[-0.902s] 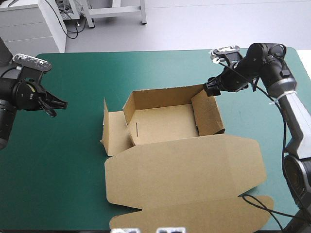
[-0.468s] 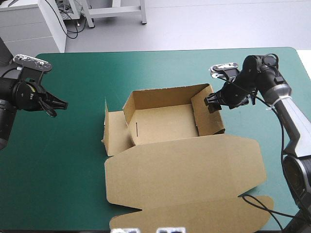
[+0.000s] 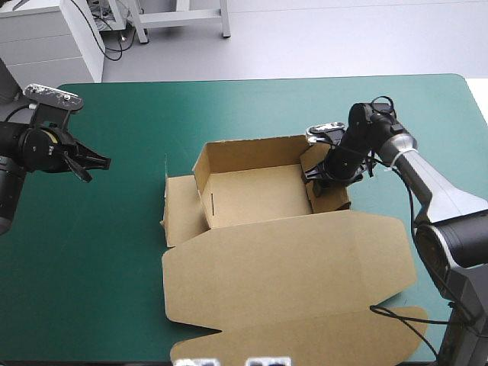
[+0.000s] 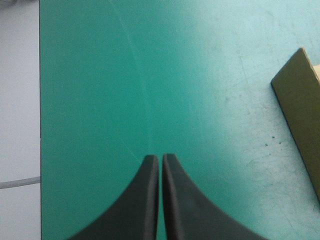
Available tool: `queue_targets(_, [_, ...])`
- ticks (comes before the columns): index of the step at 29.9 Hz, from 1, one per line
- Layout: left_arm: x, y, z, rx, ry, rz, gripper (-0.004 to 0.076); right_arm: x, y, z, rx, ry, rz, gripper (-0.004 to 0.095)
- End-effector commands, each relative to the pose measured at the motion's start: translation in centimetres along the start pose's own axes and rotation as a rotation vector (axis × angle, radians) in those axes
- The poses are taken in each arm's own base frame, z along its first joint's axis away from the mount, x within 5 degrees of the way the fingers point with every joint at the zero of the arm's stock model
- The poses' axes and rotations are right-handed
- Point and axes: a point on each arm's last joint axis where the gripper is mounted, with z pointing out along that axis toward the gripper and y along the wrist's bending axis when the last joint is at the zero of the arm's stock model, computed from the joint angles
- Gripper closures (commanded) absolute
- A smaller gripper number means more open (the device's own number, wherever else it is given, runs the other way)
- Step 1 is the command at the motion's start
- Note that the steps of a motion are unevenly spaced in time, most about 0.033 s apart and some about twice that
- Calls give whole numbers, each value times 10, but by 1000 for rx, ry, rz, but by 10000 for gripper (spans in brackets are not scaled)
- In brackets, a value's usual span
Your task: Fold the box
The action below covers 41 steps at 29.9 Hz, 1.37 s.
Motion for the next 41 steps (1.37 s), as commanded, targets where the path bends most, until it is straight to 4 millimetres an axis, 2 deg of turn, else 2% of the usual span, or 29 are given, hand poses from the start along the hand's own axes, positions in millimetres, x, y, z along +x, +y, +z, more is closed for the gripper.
queue_targets(1, [-4, 4, -17, -24, -80, -12, 715, 1, 13, -22, 5, -41, -42, 562])
queue_targets(6, [-3, 4, -17, -22, -66, -12, 715, -4, 15, -32, 13, -78, -52, 890])
queue_targets(7, [-2, 4, -17, -21, -64, -12, 715, -5, 16, -35, 11, -90, -58, 926])
queue_targets(11, [-1, 4, -17, -20, -51, -12, 715, -10, 18, -51, 6, -147, -63, 926])
queue_targets(15, [1, 6, -17, -41, -25, -2, 715, -4, 18, -80, 11, -224, -65, 926])
queue_targets(24, [3, 23, -19, -233, -10, -30, 715, 44, -4, -172, 108, -453, -27, 927])
queue_targets(29, [2, 27, -13, -250, -42, -44, 715, 72, -9, -215, 32, -615, -11, 927])
queue_targets(32, [4, 29, -3, -239, -56, -58, 715, 82, -8, -229, -6, -683, -16, 927])
queue_targets(36, [10, 28, 16, -162, -87, -113, 715, 87, -5, -234, -2, -700, -23, 927])
queue_targets(41, [11, 7, 45, 115, -145, -128, 715, 87, -4, -235, -6, -704, -24, 927])
